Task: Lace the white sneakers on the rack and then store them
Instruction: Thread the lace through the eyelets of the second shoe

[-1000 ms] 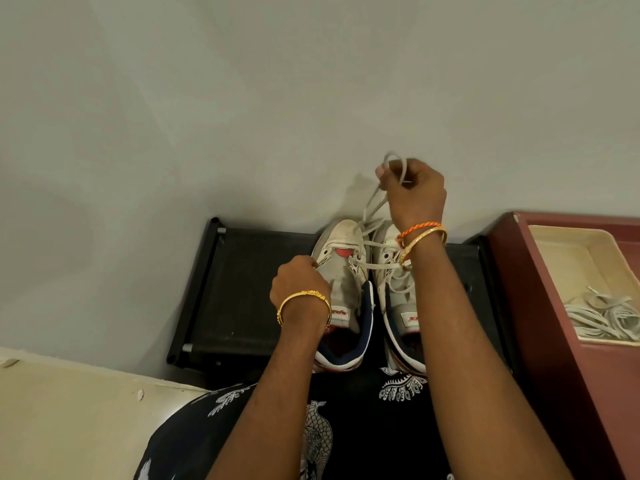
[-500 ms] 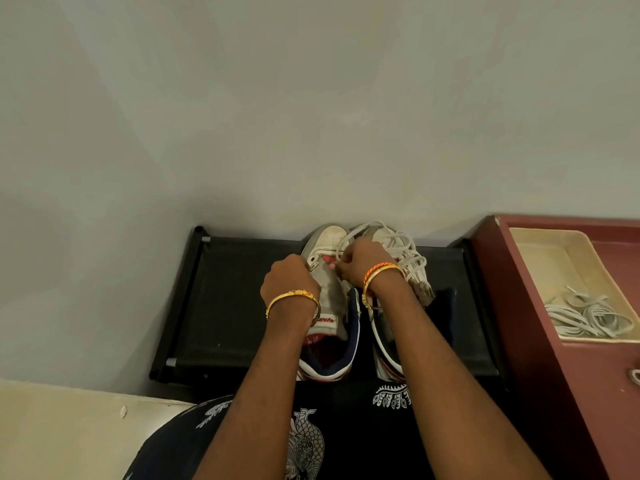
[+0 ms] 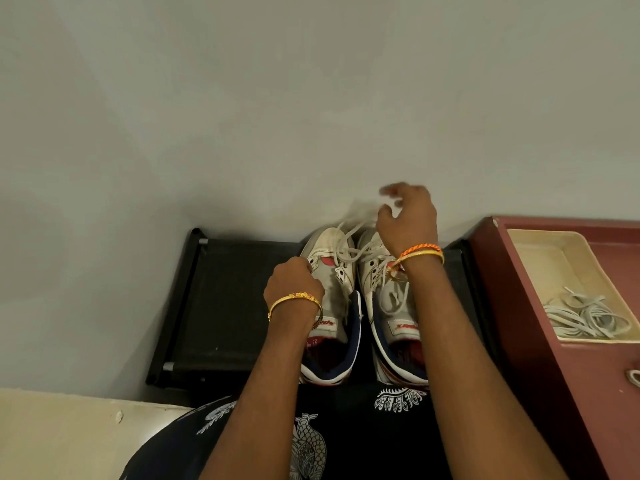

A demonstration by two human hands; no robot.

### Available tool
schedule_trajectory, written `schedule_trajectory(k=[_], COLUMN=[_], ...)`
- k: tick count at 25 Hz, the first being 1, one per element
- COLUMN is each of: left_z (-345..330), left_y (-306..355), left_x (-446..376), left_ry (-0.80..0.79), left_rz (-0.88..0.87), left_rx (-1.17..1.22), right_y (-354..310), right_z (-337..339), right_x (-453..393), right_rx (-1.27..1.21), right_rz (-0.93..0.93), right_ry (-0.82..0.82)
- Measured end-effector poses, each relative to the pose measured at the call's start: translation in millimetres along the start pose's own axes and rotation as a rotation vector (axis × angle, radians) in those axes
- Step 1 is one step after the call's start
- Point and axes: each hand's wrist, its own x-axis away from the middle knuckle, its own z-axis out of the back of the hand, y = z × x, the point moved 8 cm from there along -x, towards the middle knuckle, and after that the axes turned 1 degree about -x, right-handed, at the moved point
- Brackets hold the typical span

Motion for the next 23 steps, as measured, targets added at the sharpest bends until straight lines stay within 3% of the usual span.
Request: schedule_trajectory(k=[3, 5, 7, 10, 14, 18, 23], left_z=[1, -1, -4, -2, 11, -13, -14], left_y=[-1, -1, -1, 1, 42, 58, 52], left_x=[0, -2, -2, -2, 16, 21, 18], left_ry=[0.000, -0.019, -0.047, -0.036, 0.204, 0.034, 0.011], left_rz=[0.019, 0.026, 0.024, 0.008, -0.326, -0.367, -0.299], left_rx=[-0.002, -0.009, -0.022, -0.004, -0.034, -0.130, -0.156], right_y=[25, 39, 47, 51, 46, 49, 14], right_z=[-57, -83, -87, -85, -77, -66, 0], right_x=[23, 35, 30, 24, 25, 21, 7], right_rx=[0.296, 0.463, 0.464, 0.275, 0.164, -0.187, -0.612], right_rz=[-0.145, -0.163, -0.201, -0.224, -0.156, -0.186, -0.036], right_ry=[-0.450, -0.569, -0.494, -0.409, -0.353, -0.312, -0.049])
